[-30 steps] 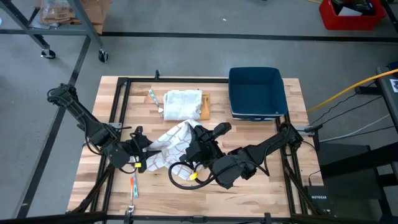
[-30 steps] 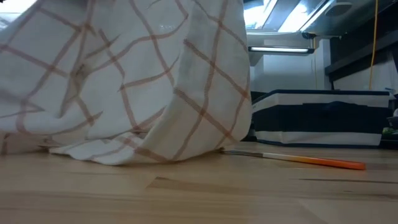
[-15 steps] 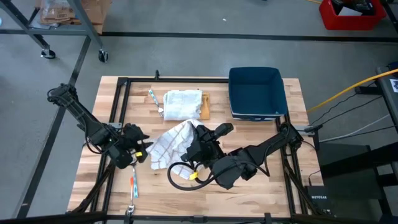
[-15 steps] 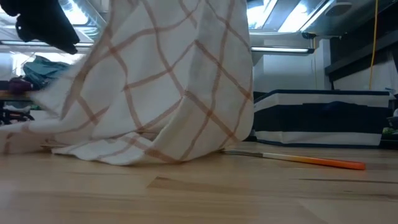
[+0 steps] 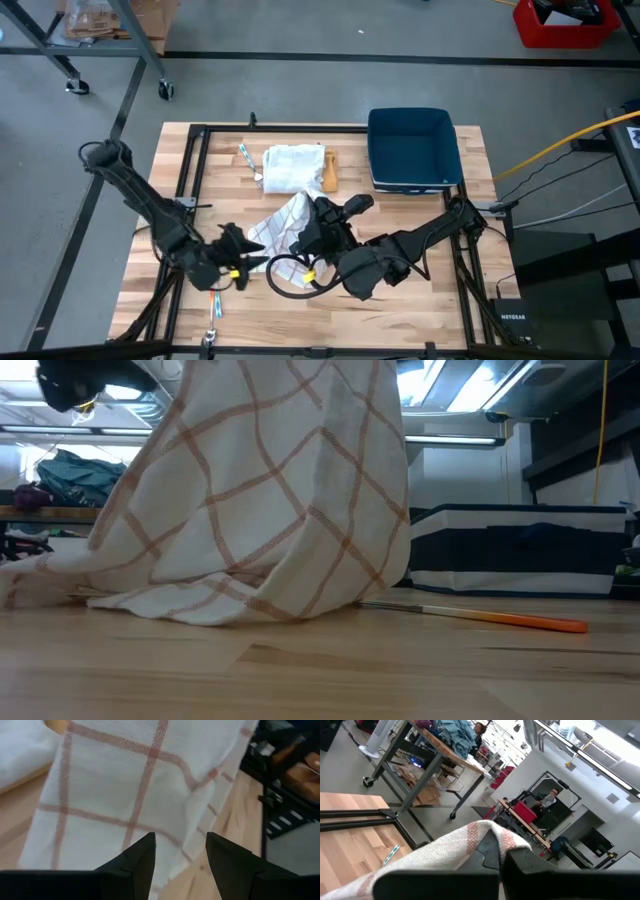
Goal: Fold towel
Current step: Fold the white patterned towel
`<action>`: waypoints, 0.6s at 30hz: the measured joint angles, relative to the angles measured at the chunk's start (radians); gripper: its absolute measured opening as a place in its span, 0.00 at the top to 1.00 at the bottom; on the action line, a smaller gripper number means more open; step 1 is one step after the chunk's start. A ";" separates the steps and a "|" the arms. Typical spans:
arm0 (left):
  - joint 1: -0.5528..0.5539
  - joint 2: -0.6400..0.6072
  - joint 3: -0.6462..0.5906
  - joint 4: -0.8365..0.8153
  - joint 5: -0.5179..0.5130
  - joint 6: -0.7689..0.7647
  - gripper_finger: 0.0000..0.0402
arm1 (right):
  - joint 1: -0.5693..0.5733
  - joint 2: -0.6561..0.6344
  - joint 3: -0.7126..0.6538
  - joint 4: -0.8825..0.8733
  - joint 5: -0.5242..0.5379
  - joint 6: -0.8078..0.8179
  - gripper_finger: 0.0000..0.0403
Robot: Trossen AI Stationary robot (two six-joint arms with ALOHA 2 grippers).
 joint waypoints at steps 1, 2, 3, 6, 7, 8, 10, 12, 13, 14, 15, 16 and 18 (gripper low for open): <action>0.007 0.023 0.000 0.026 -0.010 0.002 0.59 | 0.000 0.000 0.000 0.000 0.000 0.000 1.00; 0.015 0.045 0.000 0.049 -0.020 0.002 0.59 | 0.000 0.000 0.000 0.000 0.000 0.000 1.00; 0.025 0.066 0.000 0.065 -0.030 -0.004 0.59 | 0.000 0.000 0.000 0.000 0.000 0.000 1.00; 0.054 0.111 0.000 0.088 -0.038 -0.044 0.59 | 0.000 0.000 0.000 0.000 0.000 0.000 1.00; 0.062 0.121 0.000 0.098 -0.039 -0.058 0.59 | 0.000 0.000 0.000 0.000 0.000 0.000 1.00; 0.069 0.131 0.000 0.108 -0.041 -0.067 0.59 | 0.000 0.000 0.000 0.000 0.000 0.000 1.00; 0.079 0.150 0.000 0.154 -0.042 -0.064 0.59 | 0.000 0.000 0.000 0.000 0.000 0.000 1.00; 0.083 0.164 0.000 0.203 -0.042 -0.037 0.59 | 0.000 0.000 0.000 0.001 -0.003 0.000 1.00; 0.084 0.169 0.000 0.224 -0.042 -0.028 0.59 | 0.000 0.000 0.000 0.000 -0.010 0.000 1.00; 0.087 0.174 0.000 0.232 -0.042 -0.026 0.59 | 0.000 0.000 0.000 0.001 -0.015 0.000 1.00; 0.093 0.177 0.000 0.225 -0.042 -0.032 0.59 | 0.000 0.000 -0.001 0.001 -0.019 0.000 1.00; 0.099 0.179 0.000 0.217 -0.042 -0.044 0.59 | 0.000 0.000 -0.001 0.001 -0.019 0.001 1.00; 0.112 0.180 0.000 0.193 -0.042 -0.070 0.59 | 0.000 0.001 -0.001 0.001 -0.019 0.010 1.00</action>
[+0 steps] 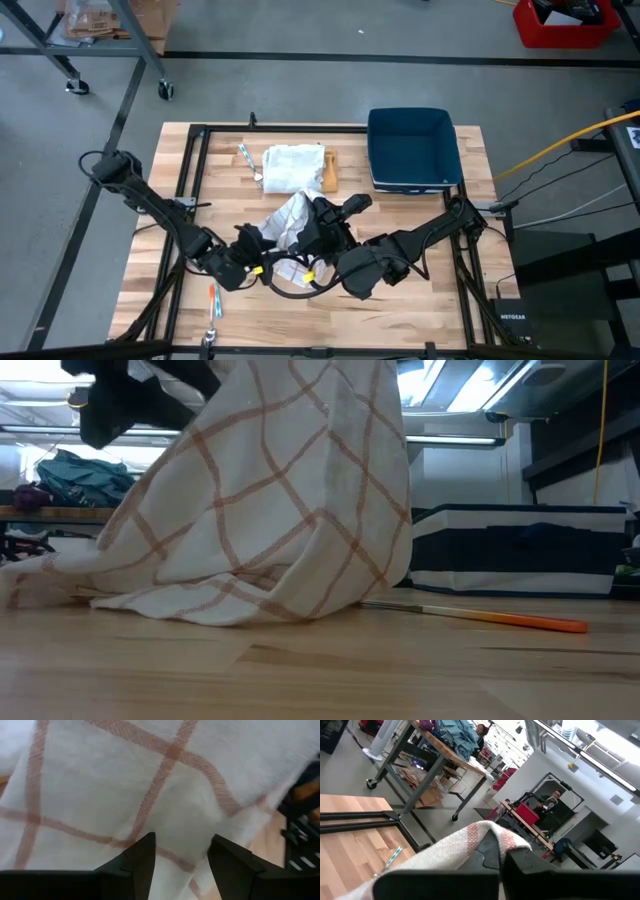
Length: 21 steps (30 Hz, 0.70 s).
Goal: Fold towel
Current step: Fold the white patterned towel
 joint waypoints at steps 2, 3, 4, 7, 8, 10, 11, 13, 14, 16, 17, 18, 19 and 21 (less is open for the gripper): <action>0.010 0.000 0.000 -0.016 -0.001 -0.021 0.59 | 0.000 0.000 0.000 0.000 0.000 0.013 1.00; 0.013 0.000 0.000 -0.024 -0.001 -0.031 0.59 | 0.000 0.000 0.000 0.000 0.000 0.014 1.00; 0.013 0.000 0.000 -0.031 -0.001 -0.045 0.59 | 0.000 0.000 0.000 0.000 0.000 0.014 1.00; 0.013 0.000 0.000 -0.061 0.001 -0.071 0.59 | 0.000 0.000 0.000 0.000 0.000 0.014 1.00; 0.010 0.000 0.000 -0.077 0.001 -0.082 0.59 | 0.000 0.000 0.000 0.000 0.000 0.013 1.00; 0.004 0.000 0.000 -0.104 0.002 -0.117 0.59 | 0.000 0.000 0.000 0.000 0.000 0.013 1.00; 0.000 0.000 0.000 -0.116 0.002 -0.134 0.59 | 0.000 0.000 0.000 -0.001 0.000 0.013 1.00; -0.007 0.000 0.000 -0.148 0.008 -0.165 0.59 | 0.000 0.001 0.000 0.000 0.000 0.013 1.00; -0.012 0.000 0.000 -0.162 0.010 -0.185 0.59 | 0.000 0.001 0.000 0.000 0.000 0.013 1.00; -0.021 0.000 0.000 -0.187 0.011 -0.208 0.59 | 0.000 0.001 0.000 -0.001 0.000 0.012 1.00; -0.025 0.000 0.000 -0.199 0.011 -0.217 0.60 | 0.000 0.001 0.000 0.000 0.000 0.012 1.00; -0.029 0.000 0.000 -0.212 0.011 -0.226 0.61 | 0.000 0.001 0.000 -0.001 0.000 0.012 1.00; -0.032 0.000 0.000 -0.224 0.011 -0.234 0.63 | 0.000 0.001 0.000 -0.001 0.000 0.011 1.00; -0.037 -0.003 0.000 -0.249 0.011 -0.243 0.66 | 0.000 0.001 0.000 -0.001 0.000 0.011 1.00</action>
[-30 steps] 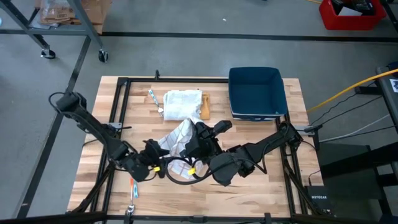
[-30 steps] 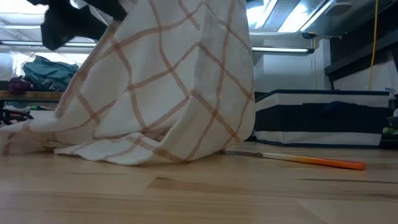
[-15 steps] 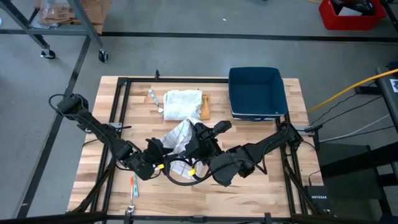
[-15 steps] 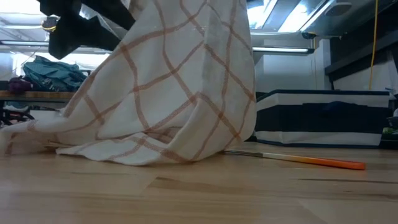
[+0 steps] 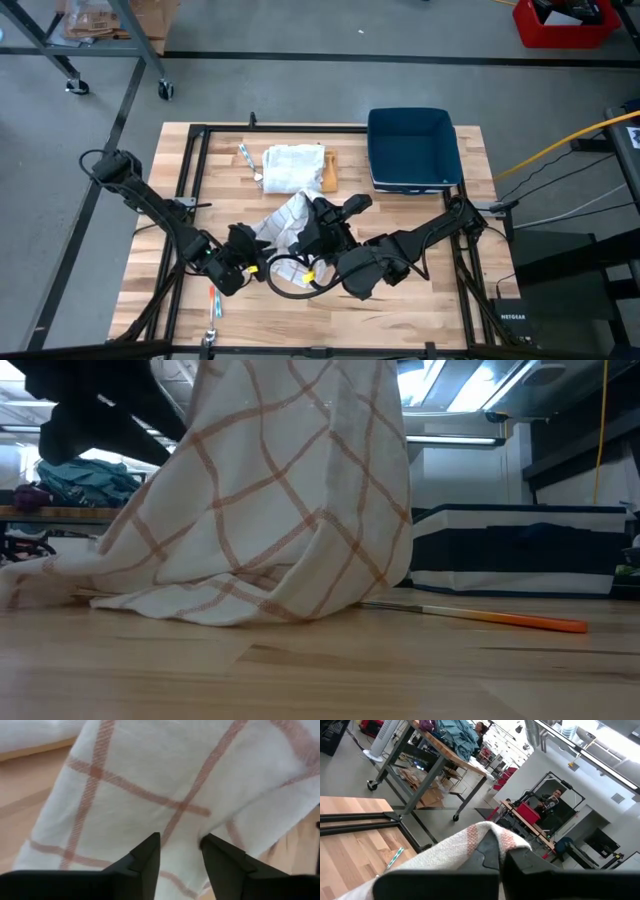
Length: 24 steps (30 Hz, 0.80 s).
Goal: Fold towel
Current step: Fold the white patterned towel
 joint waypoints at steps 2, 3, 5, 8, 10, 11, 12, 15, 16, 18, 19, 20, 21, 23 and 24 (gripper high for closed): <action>-0.001 -0.006 0.000 -0.024 -0.001 0.001 0.70 | 0.000 0.000 0.000 0.000 0.000 -0.001 1.00; 0.000 -0.010 0.000 -0.041 -0.002 0.000 0.72 | 0.000 0.000 0.000 0.000 0.000 -0.001 1.00; 0.010 -0.016 0.000 -0.067 -0.010 -0.002 0.74 | 0.000 0.000 0.000 0.000 0.000 -0.001 1.00; 0.026 -0.022 0.000 -0.082 -0.040 0.010 0.78 | 0.000 0.000 0.000 0.000 0.000 -0.001 1.00; 0.034 -0.024 0.000 -0.070 -0.061 0.037 0.81 | 0.000 0.000 0.000 0.000 0.000 -0.001 1.00; 0.036 -0.025 0.000 -0.057 -0.062 0.054 0.82 | 0.000 0.000 0.000 0.000 0.000 -0.001 1.00; 0.039 -0.025 0.000 -0.041 -0.063 0.073 0.83 | 0.000 0.000 0.000 0.000 0.000 -0.001 1.00; 0.039 -0.026 0.000 0.014 -0.047 0.129 0.86 | 0.000 0.000 0.000 0.000 0.000 -0.001 1.00; 0.038 -0.026 0.000 0.029 -0.034 0.143 0.87 | 0.000 0.000 0.000 0.000 0.000 0.000 1.00; 0.034 -0.026 0.000 0.058 0.011 0.165 0.87 | 0.000 0.000 0.000 0.000 -0.001 -0.001 1.00; 0.032 -0.026 0.000 0.072 0.040 0.173 0.88 | 0.000 0.000 0.000 0.000 -0.002 -0.001 1.00; 0.030 -0.026 0.000 0.083 0.068 0.190 0.88 | 0.000 0.000 0.000 0.000 -0.008 -0.001 1.00; 0.027 -0.026 0.000 0.091 0.091 0.204 0.88 | 0.000 0.000 0.000 0.000 -0.018 -0.001 1.00; 0.026 -0.025 0.000 0.092 0.114 0.228 0.87 | 0.000 0.000 0.000 0.000 -0.041 0.003 1.00; 0.028 -0.023 0.000 0.088 0.115 0.235 0.87 | 0.000 0.000 0.000 0.000 -0.051 0.007 1.00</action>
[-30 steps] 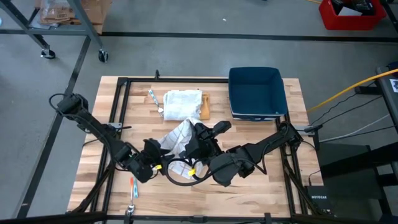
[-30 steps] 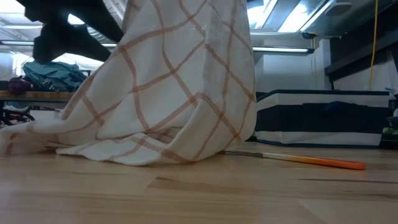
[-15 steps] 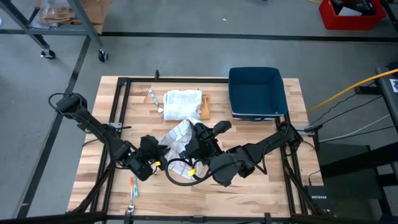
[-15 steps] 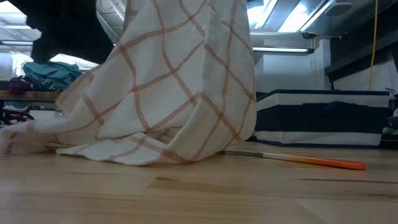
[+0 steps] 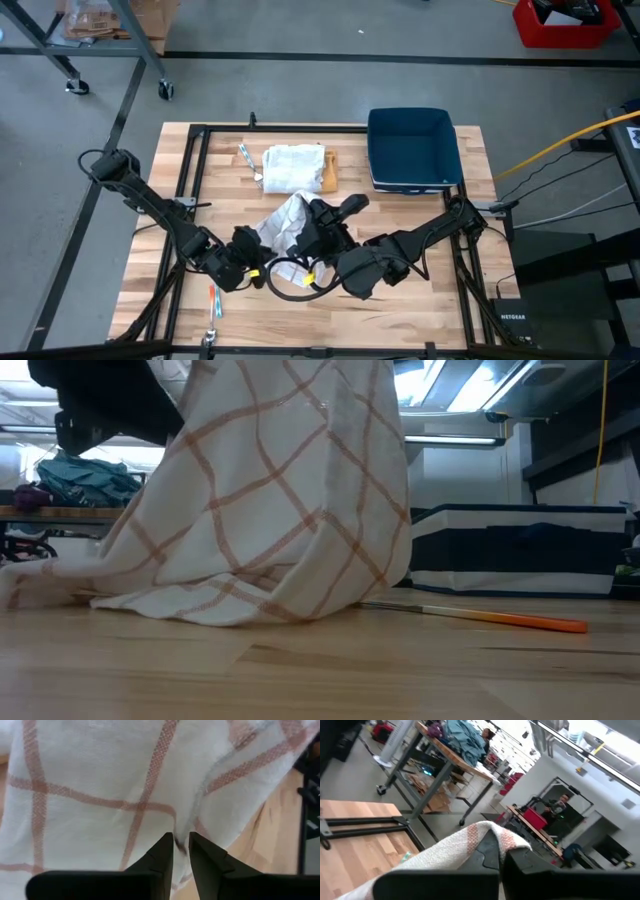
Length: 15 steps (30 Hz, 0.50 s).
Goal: Fold towel
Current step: Fold the white patterned towel
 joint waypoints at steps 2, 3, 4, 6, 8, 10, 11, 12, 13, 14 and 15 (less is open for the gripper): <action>0.008 0.007 0.000 0.000 0.000 0.002 0.86 | 0.000 0.000 0.000 0.000 -0.016 0.016 1.00; 0.013 0.011 0.000 0.000 0.000 -0.008 0.85 | 0.000 0.000 0.000 0.000 -0.019 0.018 1.00; 0.018 0.016 0.000 0.001 0.000 -0.020 0.85 | 0.000 0.000 0.000 0.000 -0.020 0.018 1.00; 0.026 0.026 0.000 0.003 0.000 -0.051 0.85 | 0.000 0.000 0.000 0.000 -0.020 0.018 1.00; 0.033 0.038 0.000 0.003 0.000 -0.069 0.87 | 0.000 0.000 0.000 0.000 -0.020 0.018 1.00; 0.034 0.046 0.000 -0.003 0.001 -0.065 0.91 | 0.000 0.000 0.000 0.000 -0.020 0.018 1.00; 0.032 0.047 0.000 -0.003 0.001 -0.050 0.93 | 0.000 0.000 0.000 -0.001 -0.019 0.018 1.00; 0.028 0.047 0.000 -0.003 0.001 -0.036 0.96 | 0.000 0.000 0.000 -0.004 -0.015 0.017 1.00; 0.024 0.047 0.000 -0.005 0.001 -0.019 0.98 | 0.000 0.000 0.000 -0.009 -0.008 0.017 1.00; 0.019 0.047 0.000 -0.013 0.001 -0.015 0.99 | 0.000 0.000 0.000 -0.018 0.000 0.017 1.00; 0.017 0.045 0.000 -0.031 0.001 -0.015 0.98 | 0.000 0.000 0.000 -0.028 0.007 0.017 1.00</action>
